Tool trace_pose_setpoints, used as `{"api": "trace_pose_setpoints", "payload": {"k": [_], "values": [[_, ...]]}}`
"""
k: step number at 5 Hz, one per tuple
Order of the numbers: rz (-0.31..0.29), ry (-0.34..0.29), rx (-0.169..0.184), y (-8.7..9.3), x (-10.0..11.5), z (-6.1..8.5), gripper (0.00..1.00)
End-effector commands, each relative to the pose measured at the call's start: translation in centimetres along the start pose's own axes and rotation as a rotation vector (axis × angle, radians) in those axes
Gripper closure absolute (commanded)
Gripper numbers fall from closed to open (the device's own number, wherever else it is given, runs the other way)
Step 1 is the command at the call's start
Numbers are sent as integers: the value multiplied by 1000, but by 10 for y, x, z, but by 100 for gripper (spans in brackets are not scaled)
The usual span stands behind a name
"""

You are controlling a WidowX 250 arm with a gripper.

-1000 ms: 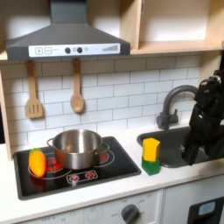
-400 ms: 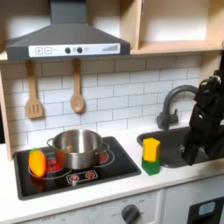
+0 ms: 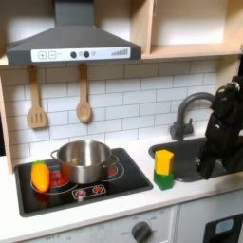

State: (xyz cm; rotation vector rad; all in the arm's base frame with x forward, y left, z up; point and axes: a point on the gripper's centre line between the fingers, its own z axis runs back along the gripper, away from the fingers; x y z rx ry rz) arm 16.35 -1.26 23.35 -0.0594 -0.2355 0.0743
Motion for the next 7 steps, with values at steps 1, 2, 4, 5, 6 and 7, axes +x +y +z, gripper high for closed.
{"api": "trace_pose_setpoints", "payload": {"k": [1,2,4,5,6,7], "values": [[-21,-40,-17,4,1,-11,0],[-64,-51,-6,7,1,-21,0],[-66,-162,7,17,21,-27,0],[-58,-241,31,28,42,-23,0],[-34,-275,74,41,56,-21,0],[-26,-321,91,50,68,-10,0]]}}
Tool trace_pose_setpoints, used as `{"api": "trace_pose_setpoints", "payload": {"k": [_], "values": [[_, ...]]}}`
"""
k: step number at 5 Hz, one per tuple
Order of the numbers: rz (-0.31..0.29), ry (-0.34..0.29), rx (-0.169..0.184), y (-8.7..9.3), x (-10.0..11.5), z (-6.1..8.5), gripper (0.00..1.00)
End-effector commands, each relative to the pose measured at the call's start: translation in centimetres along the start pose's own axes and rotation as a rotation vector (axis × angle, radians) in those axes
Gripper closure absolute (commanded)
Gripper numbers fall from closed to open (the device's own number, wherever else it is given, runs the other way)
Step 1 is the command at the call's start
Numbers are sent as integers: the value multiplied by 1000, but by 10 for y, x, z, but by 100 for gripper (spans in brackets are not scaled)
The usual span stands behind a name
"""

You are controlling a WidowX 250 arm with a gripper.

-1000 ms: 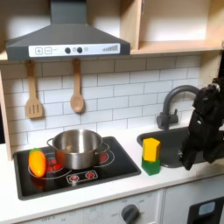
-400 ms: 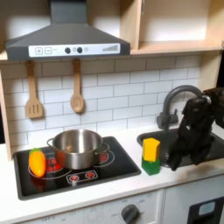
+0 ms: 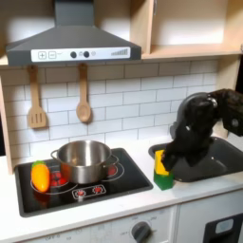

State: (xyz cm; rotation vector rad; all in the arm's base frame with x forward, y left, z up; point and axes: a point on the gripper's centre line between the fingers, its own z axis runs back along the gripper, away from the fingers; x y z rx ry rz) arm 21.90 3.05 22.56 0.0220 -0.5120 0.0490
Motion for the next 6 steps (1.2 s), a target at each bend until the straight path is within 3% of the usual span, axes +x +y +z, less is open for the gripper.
{"api": "trace_pose_setpoints", "payload": {"k": [1,3,6], "values": [[35,-68,46,20,20,4,0],[94,-120,67,39,37,-6,0],[114,-240,31,50,78,-15,0]]}}
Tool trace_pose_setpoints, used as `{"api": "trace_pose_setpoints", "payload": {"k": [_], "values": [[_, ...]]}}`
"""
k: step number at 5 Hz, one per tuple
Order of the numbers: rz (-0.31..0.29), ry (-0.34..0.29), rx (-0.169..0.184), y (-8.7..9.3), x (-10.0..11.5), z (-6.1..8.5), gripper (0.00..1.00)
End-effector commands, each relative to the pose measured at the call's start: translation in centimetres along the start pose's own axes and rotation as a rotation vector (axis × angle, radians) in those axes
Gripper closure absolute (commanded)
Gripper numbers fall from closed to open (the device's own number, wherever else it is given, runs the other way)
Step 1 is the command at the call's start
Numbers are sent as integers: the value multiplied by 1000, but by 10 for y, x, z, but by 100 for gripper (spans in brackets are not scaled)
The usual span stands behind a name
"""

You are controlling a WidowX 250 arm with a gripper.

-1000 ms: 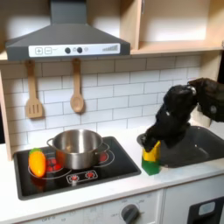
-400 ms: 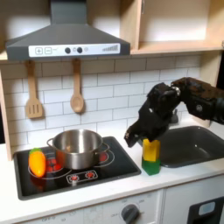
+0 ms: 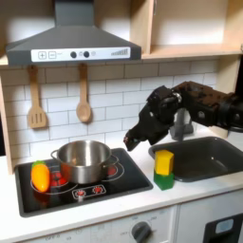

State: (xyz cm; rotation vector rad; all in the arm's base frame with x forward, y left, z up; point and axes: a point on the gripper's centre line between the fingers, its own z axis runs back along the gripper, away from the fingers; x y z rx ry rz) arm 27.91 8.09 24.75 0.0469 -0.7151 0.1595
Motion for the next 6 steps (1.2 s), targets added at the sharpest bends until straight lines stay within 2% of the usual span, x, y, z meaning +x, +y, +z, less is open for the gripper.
{"api": "trace_pose_setpoints", "payload": {"k": [1,2,4,5,6], "values": [[8,-76,-28,1,28,-6,24],[-4,-134,-31,0,45,-4,100],[-22,-260,-61,2,72,2,100],[-23,-360,-88,7,80,5,100],[-30,-499,-72,14,91,11,100]]}}
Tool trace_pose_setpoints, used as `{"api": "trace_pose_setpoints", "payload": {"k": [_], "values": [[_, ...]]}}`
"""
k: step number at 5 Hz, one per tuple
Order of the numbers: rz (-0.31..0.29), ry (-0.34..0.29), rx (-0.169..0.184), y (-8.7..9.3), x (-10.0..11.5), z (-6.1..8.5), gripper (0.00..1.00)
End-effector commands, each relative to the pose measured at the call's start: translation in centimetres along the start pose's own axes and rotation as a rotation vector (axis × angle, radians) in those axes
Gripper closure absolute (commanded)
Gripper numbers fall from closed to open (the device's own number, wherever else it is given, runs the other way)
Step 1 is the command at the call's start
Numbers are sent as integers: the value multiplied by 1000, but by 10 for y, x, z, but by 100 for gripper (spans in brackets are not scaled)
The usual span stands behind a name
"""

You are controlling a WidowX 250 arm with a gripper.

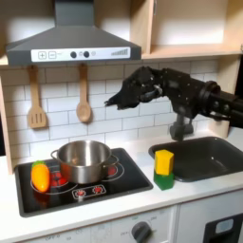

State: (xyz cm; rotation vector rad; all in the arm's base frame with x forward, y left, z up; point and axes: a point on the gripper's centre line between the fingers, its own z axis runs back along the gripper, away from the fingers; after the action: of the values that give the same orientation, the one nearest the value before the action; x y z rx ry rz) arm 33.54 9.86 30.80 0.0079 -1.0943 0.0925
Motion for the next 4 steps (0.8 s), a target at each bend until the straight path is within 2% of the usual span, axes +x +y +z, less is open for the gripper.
{"api": "trace_pose_setpoints", "payload": {"k": [1,3,4], "values": [[-26,-189,33,11,12,-1,100],[-17,-318,27,16,33,4,100],[-8,-341,21,17,34,-3,100]]}}
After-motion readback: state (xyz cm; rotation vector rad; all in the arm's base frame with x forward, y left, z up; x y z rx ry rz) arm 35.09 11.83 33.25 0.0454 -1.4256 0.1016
